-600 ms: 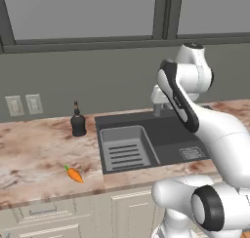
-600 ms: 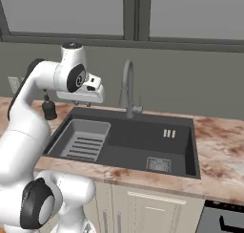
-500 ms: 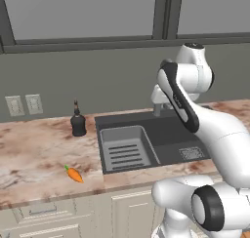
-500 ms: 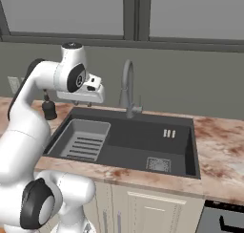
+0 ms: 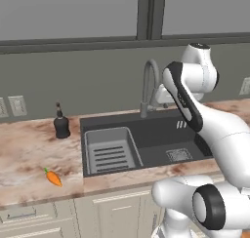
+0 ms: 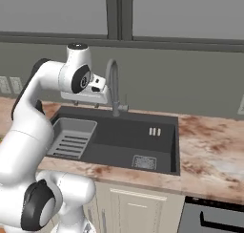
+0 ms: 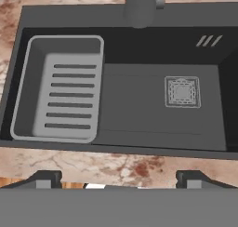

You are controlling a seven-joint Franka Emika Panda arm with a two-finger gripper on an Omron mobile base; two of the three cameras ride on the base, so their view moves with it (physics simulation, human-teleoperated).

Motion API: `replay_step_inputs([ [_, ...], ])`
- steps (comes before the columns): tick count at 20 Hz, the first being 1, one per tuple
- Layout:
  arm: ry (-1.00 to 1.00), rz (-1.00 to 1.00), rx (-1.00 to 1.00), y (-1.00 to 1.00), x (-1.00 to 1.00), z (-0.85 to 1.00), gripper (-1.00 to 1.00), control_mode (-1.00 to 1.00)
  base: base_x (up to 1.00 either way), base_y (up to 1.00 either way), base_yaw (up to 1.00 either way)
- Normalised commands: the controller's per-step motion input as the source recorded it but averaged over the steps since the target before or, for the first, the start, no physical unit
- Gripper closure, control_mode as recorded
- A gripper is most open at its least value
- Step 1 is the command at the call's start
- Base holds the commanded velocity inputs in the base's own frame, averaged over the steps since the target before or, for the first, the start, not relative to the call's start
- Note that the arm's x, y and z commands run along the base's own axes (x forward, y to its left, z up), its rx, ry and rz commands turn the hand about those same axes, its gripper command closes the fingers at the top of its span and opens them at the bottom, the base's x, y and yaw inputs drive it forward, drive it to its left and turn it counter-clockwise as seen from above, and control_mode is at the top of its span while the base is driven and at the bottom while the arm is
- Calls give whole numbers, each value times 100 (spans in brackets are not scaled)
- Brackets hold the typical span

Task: Turn on the sink faucet. Then move the carrot from the counter to the sink. Turn off the sink. Move the vegetable from the sink to the pot next to the stove. Finally move the pot to the rear left burner.

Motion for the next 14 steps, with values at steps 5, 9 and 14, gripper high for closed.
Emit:
replay_step_inputs([
  [5,0,0,0,0,0,0,-100,100,0,-32,0],
  [9,0,0,0,0,0,0,-100,100,0,-45,0],
  [14,0,0,0,0,0,0,-100,100,11,-27,0],
])
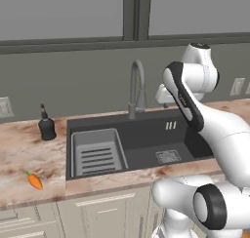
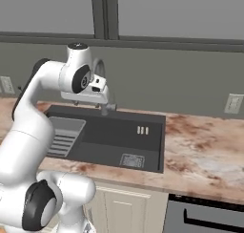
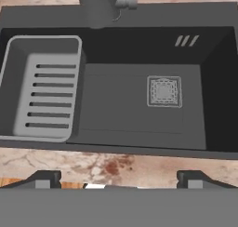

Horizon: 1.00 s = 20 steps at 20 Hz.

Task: Turn on the sink faucet. Then move the carrot from the counter to the sink. Turn off the sink. Move the vegetable from the sink to the pot next to the stove. Finally move the pot to the rear left burner.

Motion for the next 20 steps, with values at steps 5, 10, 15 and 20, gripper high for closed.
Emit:
replay_step_inputs([
  [5,0,0,0,0,0,0,-100,100,51,0,0],
  [10,0,0,0,0,0,0,-100,100,42,0,0],
  [15,-2,4,2,-21,-5,-20,-100,-100,2,-1,0],
  [20,-18,18,12,-56,-30,-38,-100,-100,0,0,0],
])
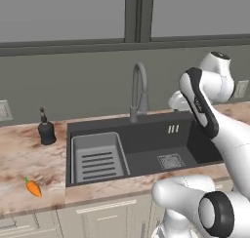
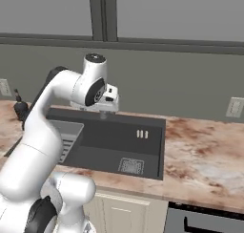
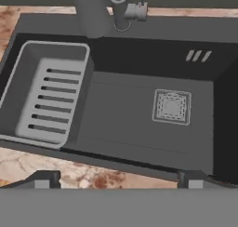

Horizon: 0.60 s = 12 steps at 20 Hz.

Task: Turn on the sink faucet. Then move the carrot from the counter to the sink. Turn off the sink. Move the vegetable from the sink to the pot next to the stove. Finally move the pot to the rear left burner.

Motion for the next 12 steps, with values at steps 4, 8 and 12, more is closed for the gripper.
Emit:
replay_step_inputs([
  [4,-21,29,18,-63,7,-21,-100,-100,0,0,0],
  [8,-22,38,17,-36,38,-24,-100,-100,0,0,0],
  [12,-4,15,5,0,13,-19,-100,-100,0,0,0],
])
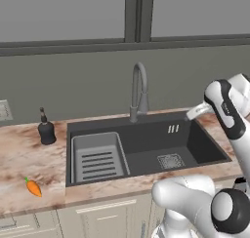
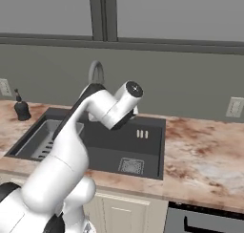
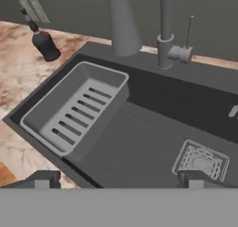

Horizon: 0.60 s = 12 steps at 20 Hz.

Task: Turn on the sink faucet. Then move the carrot from the counter to the sink. Turn off the sink. Move the vegetable from the sink to the pot next to the stove. Finally move the pot to the rear left burner.

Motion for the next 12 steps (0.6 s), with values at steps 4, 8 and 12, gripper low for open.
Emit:
replay_step_inputs([
  [4,-17,16,6,2,38,-31,-100,-100,0,0,0],
  [8,-22,16,7,15,53,-19,-100,-100,0,0,0],
  [12,-23,20,9,3,39,-3,-100,-100,0,0,0],
])
